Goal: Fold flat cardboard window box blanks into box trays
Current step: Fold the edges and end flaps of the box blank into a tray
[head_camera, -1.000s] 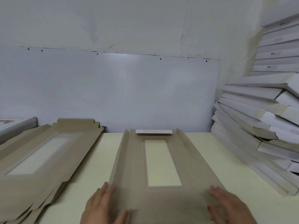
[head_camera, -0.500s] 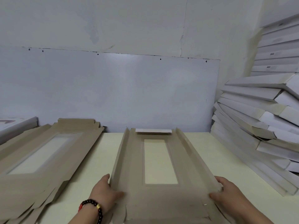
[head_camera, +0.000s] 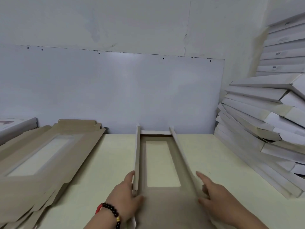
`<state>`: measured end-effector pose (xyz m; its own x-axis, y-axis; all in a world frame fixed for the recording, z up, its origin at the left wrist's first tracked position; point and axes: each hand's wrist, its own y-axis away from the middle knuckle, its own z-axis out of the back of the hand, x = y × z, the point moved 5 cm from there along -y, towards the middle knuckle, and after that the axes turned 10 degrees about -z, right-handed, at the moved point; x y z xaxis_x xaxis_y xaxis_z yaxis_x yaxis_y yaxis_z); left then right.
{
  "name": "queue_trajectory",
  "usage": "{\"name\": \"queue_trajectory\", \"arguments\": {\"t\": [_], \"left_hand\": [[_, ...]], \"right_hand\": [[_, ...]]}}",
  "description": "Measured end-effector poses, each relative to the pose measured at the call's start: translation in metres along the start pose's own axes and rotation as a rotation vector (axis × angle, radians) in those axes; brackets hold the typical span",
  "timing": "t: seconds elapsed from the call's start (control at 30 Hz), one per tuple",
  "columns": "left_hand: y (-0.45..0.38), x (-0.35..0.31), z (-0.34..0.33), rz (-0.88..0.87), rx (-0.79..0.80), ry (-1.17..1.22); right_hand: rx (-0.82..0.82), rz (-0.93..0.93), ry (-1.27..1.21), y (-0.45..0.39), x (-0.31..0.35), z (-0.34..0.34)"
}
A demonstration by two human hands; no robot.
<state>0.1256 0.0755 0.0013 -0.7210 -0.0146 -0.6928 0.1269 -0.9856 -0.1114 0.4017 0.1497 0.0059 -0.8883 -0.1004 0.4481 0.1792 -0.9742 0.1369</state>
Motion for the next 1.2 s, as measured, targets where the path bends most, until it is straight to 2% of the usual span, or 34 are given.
{"name": "queue_trajectory", "arguments": {"t": [0.13,0.3,0.5,0.63,0.73,0.83,0.9,0.97,1.07,1.2], "left_hand": [[-0.004,-0.009,-0.012,-0.098,0.066,-0.261],[-0.01,-0.016,-0.018,-0.184,0.131,-0.268],[-0.021,-0.004,-0.004,0.006,0.213,-0.08],[-0.038,-0.005,0.009,0.11,0.278,-0.078],[-0.045,-0.011,0.014,0.185,0.411,-0.077],[-0.05,-0.015,0.02,0.282,0.492,0.038],[-0.056,-0.014,0.021,0.298,0.47,0.027],[-0.065,-0.015,0.018,0.243,0.409,-0.096],[-0.074,-0.012,0.002,0.182,0.335,-0.263],[-0.074,0.004,-0.014,0.145,0.305,-0.44]], "right_hand": [[0.015,0.122,0.222,0.004,0.017,-0.02],[0.018,0.108,0.237,0.003,0.021,-0.021],[0.101,0.102,0.185,-0.006,0.029,0.009],[0.197,0.019,0.168,-0.021,0.039,0.023],[0.273,-0.039,0.25,-0.033,0.046,0.027],[0.333,-0.097,0.279,-0.045,0.05,0.025],[0.29,-0.125,0.219,-0.055,0.05,0.022],[0.225,-0.142,0.179,-0.062,0.052,0.015],[0.133,-0.145,0.22,-0.072,0.049,0.0],[0.093,-0.153,0.228,-0.079,0.033,-0.013]]}}
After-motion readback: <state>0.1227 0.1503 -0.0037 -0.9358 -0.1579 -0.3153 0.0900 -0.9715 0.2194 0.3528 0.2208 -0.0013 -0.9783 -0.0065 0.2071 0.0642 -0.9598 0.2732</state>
